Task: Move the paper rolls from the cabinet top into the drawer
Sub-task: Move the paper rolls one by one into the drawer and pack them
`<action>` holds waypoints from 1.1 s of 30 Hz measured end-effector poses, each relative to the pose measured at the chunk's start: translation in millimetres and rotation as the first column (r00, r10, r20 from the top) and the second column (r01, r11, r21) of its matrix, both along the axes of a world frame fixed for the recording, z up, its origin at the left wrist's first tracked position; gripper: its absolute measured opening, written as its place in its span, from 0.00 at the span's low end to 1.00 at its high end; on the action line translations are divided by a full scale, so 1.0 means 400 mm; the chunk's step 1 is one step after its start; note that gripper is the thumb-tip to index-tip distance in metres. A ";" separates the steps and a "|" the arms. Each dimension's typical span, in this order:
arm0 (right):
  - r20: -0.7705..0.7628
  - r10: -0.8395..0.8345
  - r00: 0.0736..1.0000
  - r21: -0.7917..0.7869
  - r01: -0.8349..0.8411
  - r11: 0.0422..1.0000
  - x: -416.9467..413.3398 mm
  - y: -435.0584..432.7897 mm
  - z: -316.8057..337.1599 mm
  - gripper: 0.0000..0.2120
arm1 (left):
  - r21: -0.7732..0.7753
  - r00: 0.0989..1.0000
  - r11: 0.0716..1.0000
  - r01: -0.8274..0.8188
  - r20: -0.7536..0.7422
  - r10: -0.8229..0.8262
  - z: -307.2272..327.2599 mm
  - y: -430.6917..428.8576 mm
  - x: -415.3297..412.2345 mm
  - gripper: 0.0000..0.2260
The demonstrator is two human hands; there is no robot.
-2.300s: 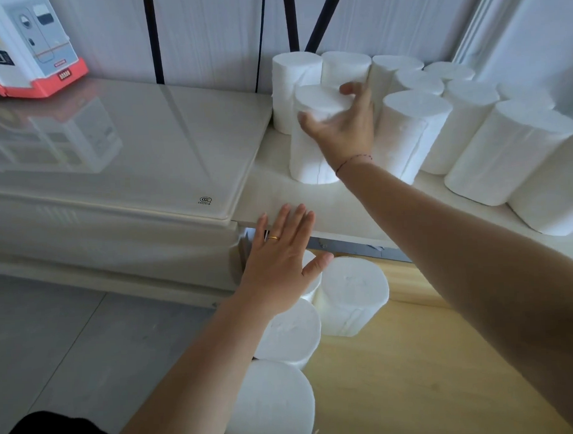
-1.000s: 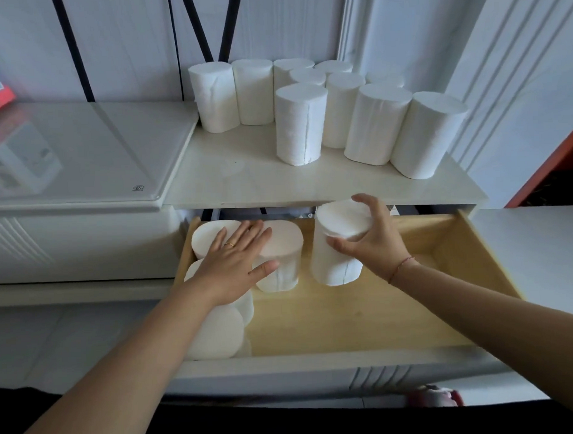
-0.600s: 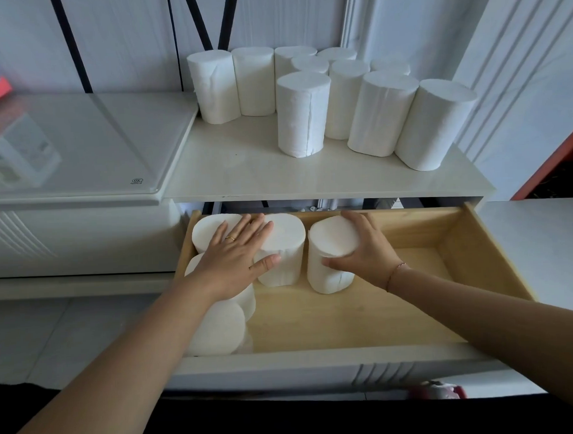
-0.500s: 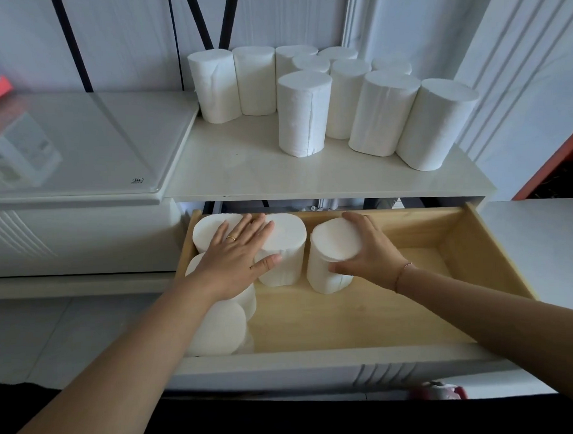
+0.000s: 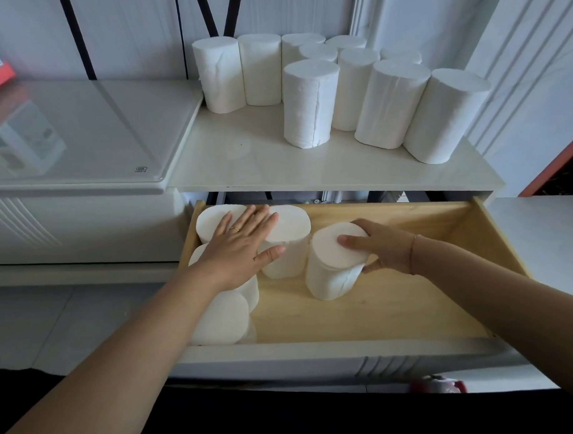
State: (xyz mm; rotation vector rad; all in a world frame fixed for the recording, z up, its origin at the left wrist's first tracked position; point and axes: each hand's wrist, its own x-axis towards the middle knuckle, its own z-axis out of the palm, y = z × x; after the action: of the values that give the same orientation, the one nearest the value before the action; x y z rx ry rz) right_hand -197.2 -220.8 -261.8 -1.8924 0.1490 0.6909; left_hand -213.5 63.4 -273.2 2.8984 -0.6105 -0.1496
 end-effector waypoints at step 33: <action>0.285 -0.232 0.930 -0.067 0.260 0.963 -0.026 0.203 0.051 0.23 | -0.030 0.999 0.999 -0.026 0.032 0.027 0.006 -0.007 -0.007 0.37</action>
State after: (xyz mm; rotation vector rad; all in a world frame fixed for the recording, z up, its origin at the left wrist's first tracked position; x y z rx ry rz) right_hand -207.7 -139.8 -241.2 -2.0045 0.2441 0.2493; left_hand -216.5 60.5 -270.6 2.8842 -0.5745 -0.0890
